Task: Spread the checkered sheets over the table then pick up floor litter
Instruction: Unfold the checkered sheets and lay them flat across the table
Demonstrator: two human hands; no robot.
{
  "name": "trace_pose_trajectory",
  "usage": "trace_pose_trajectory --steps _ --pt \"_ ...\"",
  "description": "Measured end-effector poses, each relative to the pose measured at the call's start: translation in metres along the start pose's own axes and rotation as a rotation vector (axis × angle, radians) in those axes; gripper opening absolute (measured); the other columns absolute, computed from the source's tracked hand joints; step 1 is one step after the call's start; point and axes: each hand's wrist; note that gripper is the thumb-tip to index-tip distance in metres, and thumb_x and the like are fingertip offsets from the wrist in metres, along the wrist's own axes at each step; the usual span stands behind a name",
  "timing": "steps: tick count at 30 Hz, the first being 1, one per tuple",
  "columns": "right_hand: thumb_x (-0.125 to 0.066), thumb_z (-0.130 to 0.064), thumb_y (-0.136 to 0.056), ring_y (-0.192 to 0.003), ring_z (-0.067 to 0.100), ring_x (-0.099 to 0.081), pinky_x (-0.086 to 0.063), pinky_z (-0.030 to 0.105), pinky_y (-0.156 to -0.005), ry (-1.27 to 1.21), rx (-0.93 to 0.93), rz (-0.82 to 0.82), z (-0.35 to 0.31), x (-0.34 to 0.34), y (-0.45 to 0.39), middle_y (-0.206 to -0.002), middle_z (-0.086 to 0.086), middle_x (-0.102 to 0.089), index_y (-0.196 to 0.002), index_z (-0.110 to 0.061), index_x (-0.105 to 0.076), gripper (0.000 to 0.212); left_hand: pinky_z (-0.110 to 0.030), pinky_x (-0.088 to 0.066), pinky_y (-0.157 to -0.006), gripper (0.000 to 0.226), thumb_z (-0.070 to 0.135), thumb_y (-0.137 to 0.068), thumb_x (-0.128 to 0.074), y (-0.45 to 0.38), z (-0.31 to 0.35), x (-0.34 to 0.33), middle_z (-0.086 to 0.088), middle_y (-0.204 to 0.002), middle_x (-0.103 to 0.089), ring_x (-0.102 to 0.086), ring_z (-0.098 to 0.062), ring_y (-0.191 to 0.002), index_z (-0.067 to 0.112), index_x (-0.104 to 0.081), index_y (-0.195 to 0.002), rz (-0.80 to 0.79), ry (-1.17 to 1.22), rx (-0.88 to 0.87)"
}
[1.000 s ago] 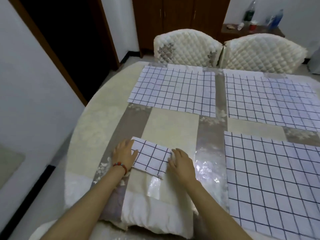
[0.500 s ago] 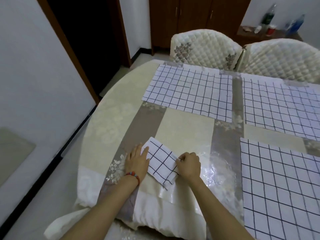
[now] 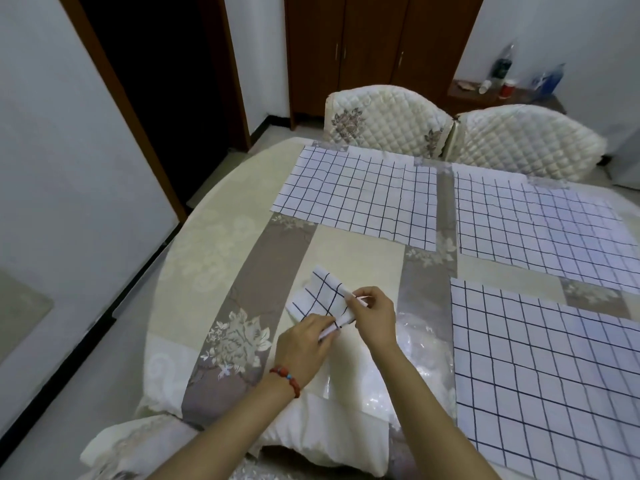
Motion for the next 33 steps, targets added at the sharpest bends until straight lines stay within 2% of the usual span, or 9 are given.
trace_pose_trajectory --steps 5,9,12,14,16,20,26,30,33 --pt "-0.07 -0.03 -0.079 -0.077 0.021 -0.059 -0.05 0.039 -0.076 -0.054 -0.004 -0.081 -0.019 0.021 0.018 -0.076 0.001 -0.059 -0.094 -0.024 -0.057 0.021 -0.034 -0.046 -0.055 0.022 0.025 -0.087 -0.058 0.001 0.024 0.01 -0.006 -0.06 -0.066 -0.06 -0.023 -0.059 0.014 -0.068 -0.071 0.023 0.14 0.103" --pt "-0.071 -0.047 -0.073 -0.08 0.004 -0.062 -0.047 0.02 -0.068 0.087 -0.001 -0.196 -0.023 0.032 0.04 -0.084 -0.003 -0.067 -0.098 -0.029 -0.055 0.034 -0.026 -0.029 -0.048 0.047 0.018 -0.089 -0.054 -0.002 0.048 0.018 0.007 -0.036 -0.044 -0.041 -0.007 -0.041 0.025 -0.042 -0.044 0.087 0.348 0.284" --pt "-0.066 -0.05 -0.077 -0.056 -0.001 -0.054 -0.037 0.011 -0.053 0.111 0.12 -0.264 -0.029 0.039 0.056 -0.058 -0.009 -0.063 -0.062 -0.029 -0.064 0.025 -0.03 -0.048 -0.054 0.036 0.018 -0.091 -0.051 -0.004 0.061 0.025 0.001 -0.054 -0.062 -0.055 -0.011 -0.054 0.018 -0.063 -0.057 0.036 0.501 0.351" --pt "-0.067 -0.045 -0.078 -0.064 0.0 -0.062 -0.046 0.012 -0.059 0.085 0.168 -0.29 -0.035 0.046 0.062 -0.066 -0.014 -0.069 -0.069 -0.034 -0.069 0.014 -0.029 -0.056 -0.06 0.029 0.018 -0.092 -0.049 -0.003 0.069 0.03 -0.014 -0.075 -0.069 -0.066 -0.022 -0.069 0.015 -0.07 -0.072 -0.012 0.618 0.377" --pt "-0.067 -0.034 -0.079 -0.074 -0.002 -0.065 -0.049 0.014 -0.066 0.1 0.211 -0.318 -0.039 0.052 0.063 -0.075 -0.013 -0.072 -0.079 -0.032 -0.071 0.004 -0.019 -0.05 -0.054 0.03 0.018 -0.091 -0.051 -0.001 0.074 0.035 -0.008 -0.067 -0.064 -0.059 -0.012 -0.062 0.017 -0.066 -0.065 0.012 0.619 0.333" --pt "-0.054 -0.011 -0.079 -0.047 0.006 -0.036 -0.029 0.023 -0.048 0.253 0.259 -0.207 -0.039 0.067 0.06 -0.05 -0.003 -0.043 -0.056 -0.011 -0.05 0.024 -0.027 -0.027 -0.054 0.036 0.015 -0.091 -0.052 -0.004 0.077 0.052 -0.003 -0.057 -0.036 -0.031 -0.01 -0.055 0.016 -0.045 -0.055 0.127 0.519 0.255" --pt "-0.062 -0.013 -0.083 -0.05 0.01 -0.033 -0.027 0.026 -0.05 0.112 0.266 0.023 -0.051 0.104 0.048 -0.049 -0.006 -0.037 -0.052 -0.018 -0.043 0.036 -0.024 -0.042 -0.063 0.015 0.016 -0.085 -0.06 -0.014 0.06 0.095 -0.005 -0.079 -0.072 -0.062 -0.017 -0.075 0.011 -0.072 -0.079 0.304 0.284 0.271" --pt "-0.065 -0.011 -0.082 -0.054 0.008 -0.034 -0.029 0.023 -0.054 0.132 0.446 -0.091 -0.076 0.115 0.047 -0.055 0.0 -0.04 -0.059 -0.004 -0.05 0.028 -0.027 -0.047 -0.088 0.025 0.027 -0.082 -0.064 -0.02 0.064 0.116 0.006 -0.106 -0.066 -0.06 -0.015 -0.104 0.021 -0.066 -0.106 0.088 0.05 0.211" --pt "-0.068 -0.016 -0.08 -0.052 0.0 -0.045 -0.032 0.01 -0.049 0.289 0.588 -0.172 -0.097 0.115 0.052 -0.046 -0.011 -0.049 -0.053 -0.024 -0.05 0.034 -0.015 -0.034 -0.097 0.055 0.036 -0.075 -0.071 -0.023 0.091 0.116 0.022 -0.117 -0.047 -0.043 0.002 -0.111 0.028 -0.052 -0.126 -0.073 0.061 0.047"
Point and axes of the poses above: each hand's wrist, its own y-axis away from the middle knuckle, its own x-axis out of the back of the hand, z = x × y
